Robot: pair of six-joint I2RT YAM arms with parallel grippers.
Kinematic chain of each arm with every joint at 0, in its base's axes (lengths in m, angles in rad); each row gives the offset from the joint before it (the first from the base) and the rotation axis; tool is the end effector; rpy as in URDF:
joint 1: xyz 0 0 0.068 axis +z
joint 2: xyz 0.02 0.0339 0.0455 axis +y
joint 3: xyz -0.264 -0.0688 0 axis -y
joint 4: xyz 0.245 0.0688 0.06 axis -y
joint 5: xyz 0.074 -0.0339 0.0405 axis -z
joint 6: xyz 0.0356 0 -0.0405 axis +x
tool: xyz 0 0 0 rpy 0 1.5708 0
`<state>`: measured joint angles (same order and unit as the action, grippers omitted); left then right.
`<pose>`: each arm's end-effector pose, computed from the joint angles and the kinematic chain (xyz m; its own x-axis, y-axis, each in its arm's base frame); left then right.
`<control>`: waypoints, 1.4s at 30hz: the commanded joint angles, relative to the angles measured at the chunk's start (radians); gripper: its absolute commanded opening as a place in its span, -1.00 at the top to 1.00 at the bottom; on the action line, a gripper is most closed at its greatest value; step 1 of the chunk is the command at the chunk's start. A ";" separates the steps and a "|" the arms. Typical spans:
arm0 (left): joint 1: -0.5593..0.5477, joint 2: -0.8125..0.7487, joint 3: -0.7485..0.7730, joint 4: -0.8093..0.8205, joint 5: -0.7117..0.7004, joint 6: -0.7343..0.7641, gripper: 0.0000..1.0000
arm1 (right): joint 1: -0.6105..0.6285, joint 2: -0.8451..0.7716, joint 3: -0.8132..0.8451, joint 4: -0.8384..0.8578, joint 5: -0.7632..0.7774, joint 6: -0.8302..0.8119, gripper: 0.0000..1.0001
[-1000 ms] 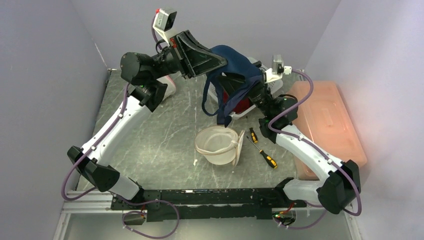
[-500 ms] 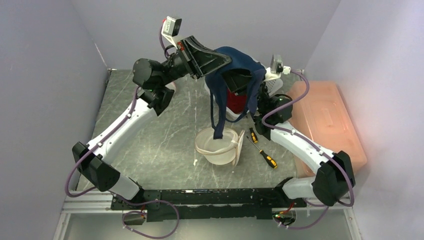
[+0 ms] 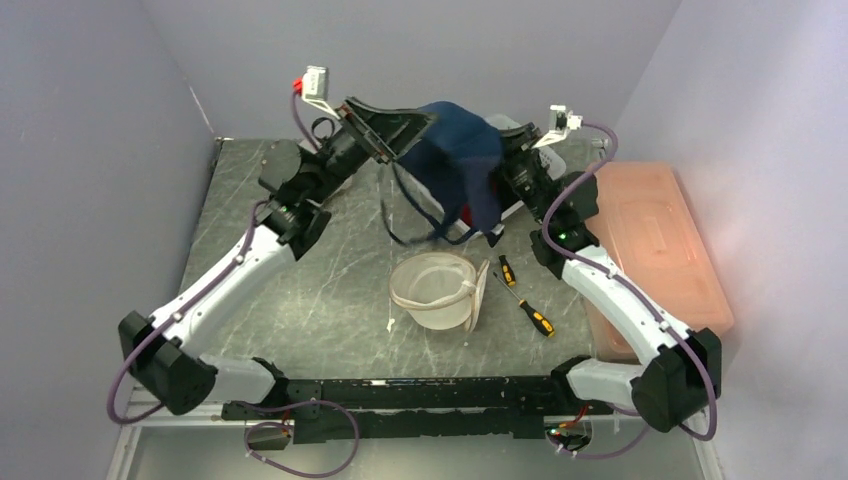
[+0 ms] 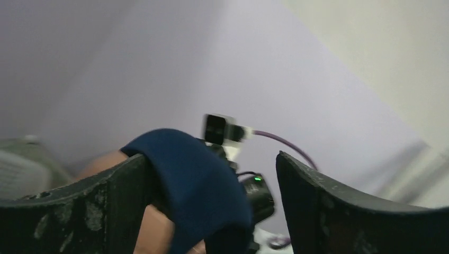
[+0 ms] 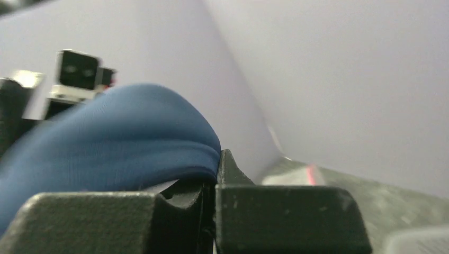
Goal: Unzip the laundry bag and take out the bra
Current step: Adjust the bra, then place the bra in the bin.
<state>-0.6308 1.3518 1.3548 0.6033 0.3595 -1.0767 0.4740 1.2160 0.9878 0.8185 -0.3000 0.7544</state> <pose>0.2314 -0.1845 0.4931 -0.4734 -0.6748 -0.5662 0.7777 -0.0183 -0.6284 0.2356 0.1327 0.4242 -0.0874 0.6905 -0.7180 -0.8161 0.3637 0.4491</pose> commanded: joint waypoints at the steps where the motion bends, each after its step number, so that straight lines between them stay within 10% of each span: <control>1: 0.027 -0.131 -0.045 -0.206 -0.333 0.158 -0.86 | -0.005 -0.026 0.169 -0.460 0.154 -0.311 1.00; 8: 0.040 -0.301 -0.114 -0.504 -0.549 0.316 -0.86 | 0.003 0.156 0.469 -0.795 0.389 -0.603 1.00; 19: 0.040 -0.499 -0.208 -0.820 -0.783 0.433 -0.86 | -0.002 0.452 0.899 -0.962 0.328 -0.666 1.00; 26: 0.040 -0.537 -0.328 -0.942 -0.767 0.375 -0.86 | -0.114 0.638 1.160 -1.005 0.044 -0.379 1.00; 34: 0.040 -0.517 -0.386 -0.978 -0.693 0.318 -0.84 | -0.435 0.766 0.937 -0.684 -0.193 0.198 1.00; 42: 0.041 -0.395 -0.398 -0.961 -0.579 0.273 -0.81 | -0.471 0.910 0.885 -0.669 -0.250 0.219 1.00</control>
<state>-0.5922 0.9020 0.9680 -0.3782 -0.2935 -0.7635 -0.0425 2.1323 1.8896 0.0830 -0.4625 0.9062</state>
